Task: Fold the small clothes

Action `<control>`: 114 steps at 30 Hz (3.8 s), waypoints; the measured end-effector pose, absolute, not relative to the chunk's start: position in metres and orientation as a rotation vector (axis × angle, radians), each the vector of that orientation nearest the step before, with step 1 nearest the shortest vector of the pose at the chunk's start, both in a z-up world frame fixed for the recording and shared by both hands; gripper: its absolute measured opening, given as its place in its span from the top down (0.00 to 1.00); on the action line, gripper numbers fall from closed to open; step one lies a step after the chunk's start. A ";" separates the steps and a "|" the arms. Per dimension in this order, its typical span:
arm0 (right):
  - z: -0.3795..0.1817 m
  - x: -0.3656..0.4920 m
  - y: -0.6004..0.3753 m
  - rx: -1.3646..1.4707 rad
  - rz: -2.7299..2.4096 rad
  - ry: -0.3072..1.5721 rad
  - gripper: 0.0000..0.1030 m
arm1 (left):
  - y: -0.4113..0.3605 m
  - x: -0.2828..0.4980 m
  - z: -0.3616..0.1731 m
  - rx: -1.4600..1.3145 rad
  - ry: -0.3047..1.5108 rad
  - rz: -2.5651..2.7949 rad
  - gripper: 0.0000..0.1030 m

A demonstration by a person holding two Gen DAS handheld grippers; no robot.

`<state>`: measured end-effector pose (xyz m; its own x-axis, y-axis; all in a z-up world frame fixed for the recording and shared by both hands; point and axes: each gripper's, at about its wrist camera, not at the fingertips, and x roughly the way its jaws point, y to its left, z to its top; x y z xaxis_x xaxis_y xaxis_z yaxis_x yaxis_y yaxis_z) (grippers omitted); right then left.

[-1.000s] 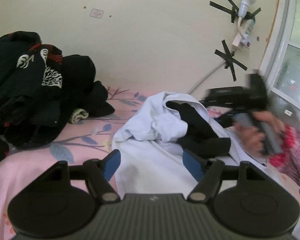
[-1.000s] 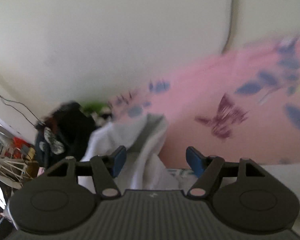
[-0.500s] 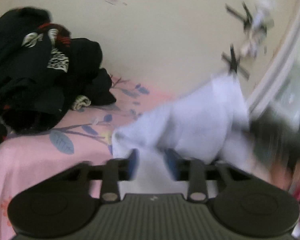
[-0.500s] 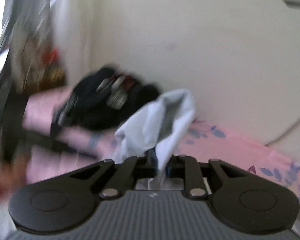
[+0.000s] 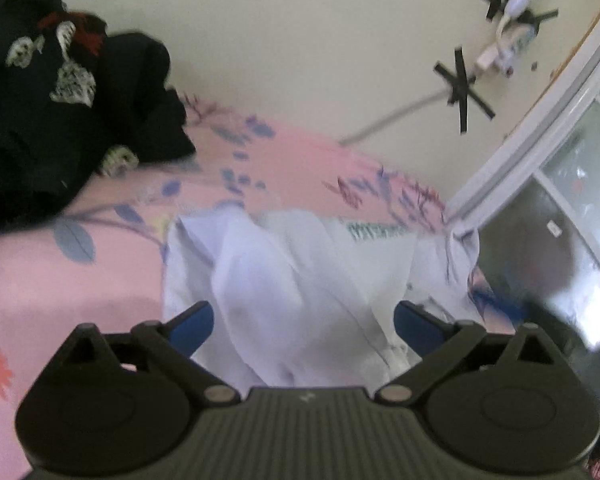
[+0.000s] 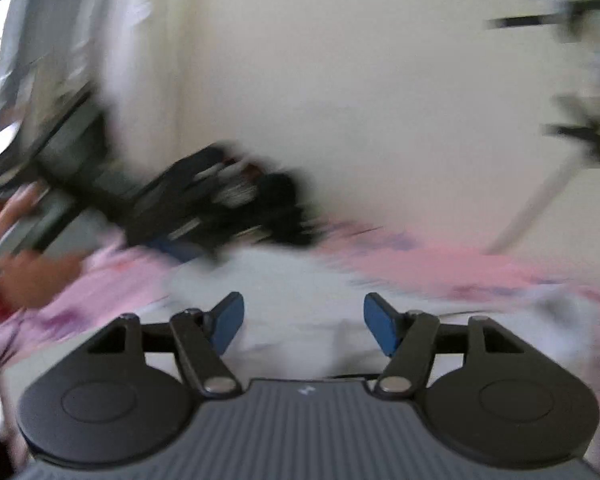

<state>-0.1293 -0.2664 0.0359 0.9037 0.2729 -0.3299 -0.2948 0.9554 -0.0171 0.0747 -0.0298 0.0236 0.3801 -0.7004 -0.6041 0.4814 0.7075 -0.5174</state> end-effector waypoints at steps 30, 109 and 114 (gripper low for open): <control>0.005 -0.204 -0.443 0.471 -0.238 0.423 0.40 | -0.036 0.122 0.008 -0.234 0.927 -0.694 0.59; 0.003 -0.075 -0.211 0.059 0.427 0.643 1.00 | 0.017 0.092 0.005 -0.373 0.873 -0.573 0.90; 0.021 -0.116 -0.234 0.074 0.428 0.603 1.00 | 0.019 0.068 0.010 -0.337 0.874 -0.622 0.90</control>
<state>-0.1161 -0.2342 0.0212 0.7386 0.4111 -0.5343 -0.3687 0.9099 0.1903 0.0684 0.0192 0.0101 0.4828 -0.6312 -0.6071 0.3667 0.7752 -0.5143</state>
